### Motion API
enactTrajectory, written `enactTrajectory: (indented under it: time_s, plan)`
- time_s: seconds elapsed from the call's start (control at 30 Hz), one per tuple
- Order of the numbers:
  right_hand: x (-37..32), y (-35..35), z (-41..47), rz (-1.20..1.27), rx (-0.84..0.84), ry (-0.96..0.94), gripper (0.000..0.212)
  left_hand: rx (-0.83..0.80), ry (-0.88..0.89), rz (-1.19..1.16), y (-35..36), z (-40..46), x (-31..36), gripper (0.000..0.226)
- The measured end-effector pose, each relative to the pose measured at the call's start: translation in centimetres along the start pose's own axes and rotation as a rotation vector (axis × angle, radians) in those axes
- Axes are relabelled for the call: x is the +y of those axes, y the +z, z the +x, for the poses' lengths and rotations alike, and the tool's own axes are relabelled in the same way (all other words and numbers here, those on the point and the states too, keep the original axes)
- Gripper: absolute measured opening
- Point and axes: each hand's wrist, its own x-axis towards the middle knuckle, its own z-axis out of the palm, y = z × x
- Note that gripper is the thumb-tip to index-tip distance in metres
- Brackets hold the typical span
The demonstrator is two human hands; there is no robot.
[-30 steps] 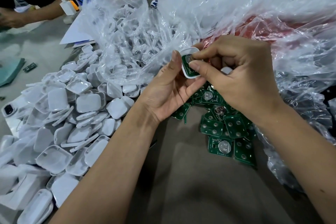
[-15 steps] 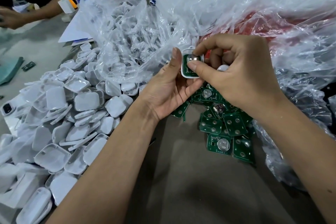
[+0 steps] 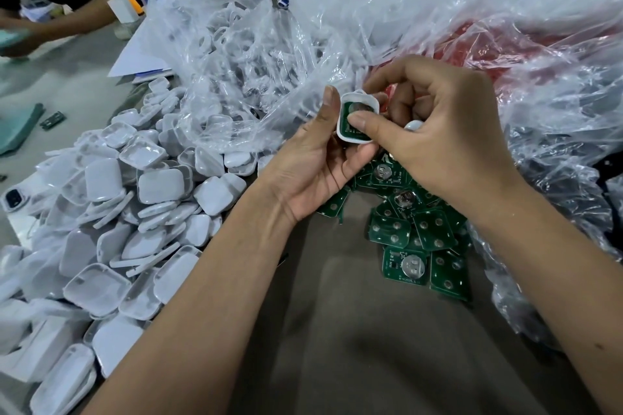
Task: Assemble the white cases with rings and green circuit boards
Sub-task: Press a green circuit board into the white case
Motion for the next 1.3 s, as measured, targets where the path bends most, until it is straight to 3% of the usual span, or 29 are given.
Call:
enactTrajectory:
  time_s: [0.1, 0.3, 0.6, 0.83, 1.0, 1.3]
  plan:
    - [0.0, -0.1, 0.1, 0.082, 0.067, 0.005, 0.028, -0.017, -0.035, -0.063, 0.1, 0.1, 0.1, 0.061]
    - [0.3, -1.1, 0.8, 0.080, 0.216, -0.042, 0.013, -0.151, -0.075, -0.203, 0.1, -0.2, 0.4, 0.055]
    - [-0.2, -1.4, 0.5, 0.101, 0.051, -0.076, 0.013, -0.151, -0.060, -0.130, 0.4, -0.6, 0.5, 0.067]
    - [-0.9, -0.7, -0.2, 0.103, 0.031, -0.070, 0.021, -0.099, -0.015, -0.095, 0.5, -0.8, 0.5, 0.074]
    - [-1.1, -0.7, -0.2, 0.047, -0.015, -0.104, 0.023, -0.127, -0.007, -0.089, 0.6, -0.8, 0.5, 0.056]
    - [-1.0, -0.9, 0.0, -0.085, -0.008, -0.203, 0.027, -0.101, 0.012, -0.044, 0.6, -0.6, 0.4, 0.064]
